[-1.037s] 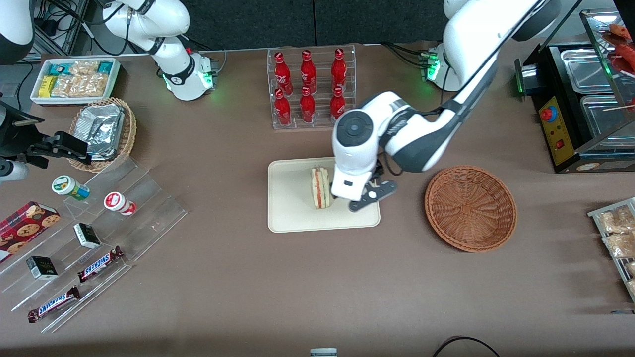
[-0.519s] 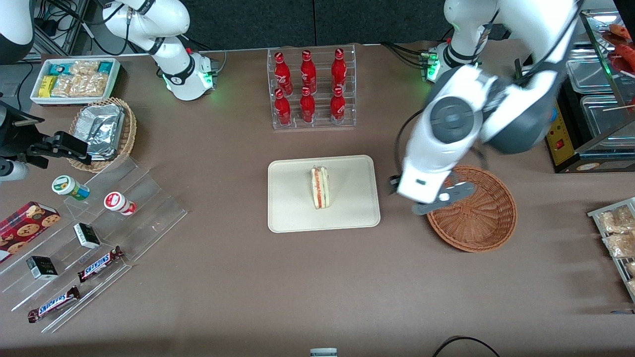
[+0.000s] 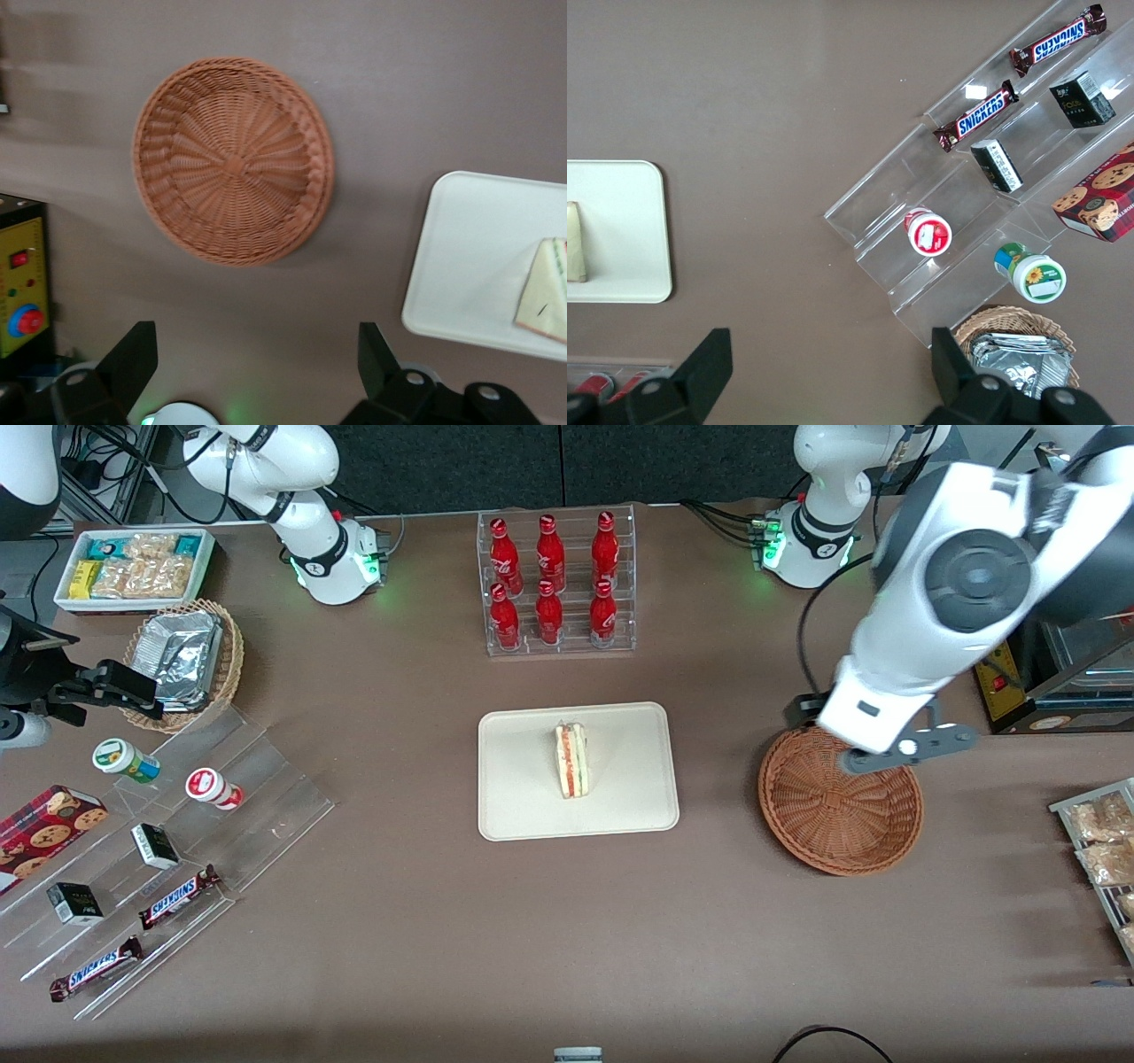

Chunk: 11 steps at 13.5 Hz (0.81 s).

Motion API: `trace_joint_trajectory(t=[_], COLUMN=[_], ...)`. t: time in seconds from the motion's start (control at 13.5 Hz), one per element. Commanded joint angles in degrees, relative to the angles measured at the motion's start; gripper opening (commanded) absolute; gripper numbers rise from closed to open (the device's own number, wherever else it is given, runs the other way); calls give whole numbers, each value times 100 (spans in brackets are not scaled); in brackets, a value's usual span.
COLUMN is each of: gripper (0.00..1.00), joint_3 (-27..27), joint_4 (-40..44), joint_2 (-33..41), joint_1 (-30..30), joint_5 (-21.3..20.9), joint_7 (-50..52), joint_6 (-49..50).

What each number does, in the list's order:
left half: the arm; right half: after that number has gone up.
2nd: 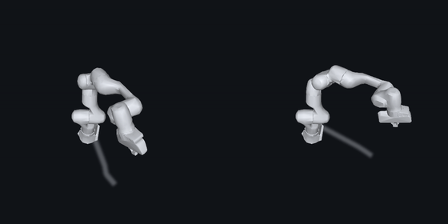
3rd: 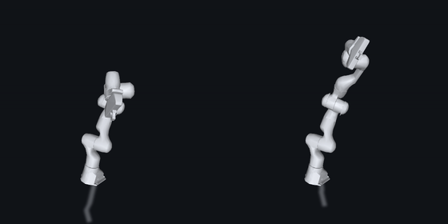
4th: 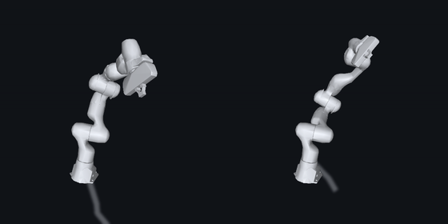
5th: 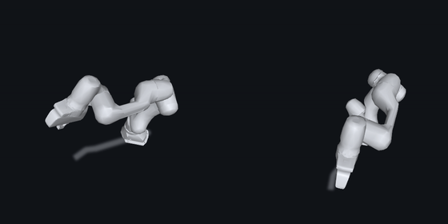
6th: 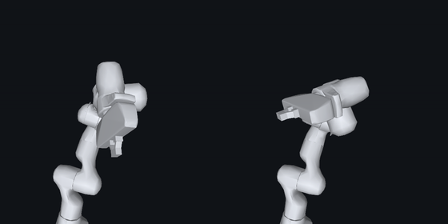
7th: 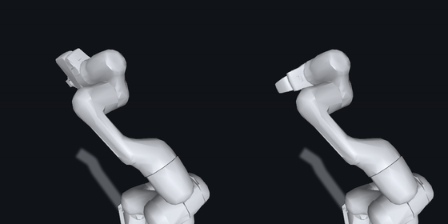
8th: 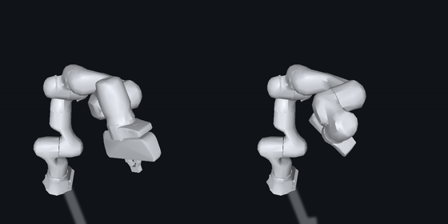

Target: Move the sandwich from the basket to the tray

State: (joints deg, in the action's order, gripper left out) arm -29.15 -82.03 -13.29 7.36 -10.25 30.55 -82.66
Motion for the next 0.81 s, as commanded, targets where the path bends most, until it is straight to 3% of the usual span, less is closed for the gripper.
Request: trace_joint_trajectory(t=[0.0,0.3,0.74], gripper=[100,100,100], joint_3=[935,1806,2238], joint_4=[-173,-199,-698], joint_2=[589,1003,1459], joint_1=[-244,-253,-279], joint_5=[401,647,647], joint_7=[-1099,-2471,-3204], joint_6=[319,759,795])
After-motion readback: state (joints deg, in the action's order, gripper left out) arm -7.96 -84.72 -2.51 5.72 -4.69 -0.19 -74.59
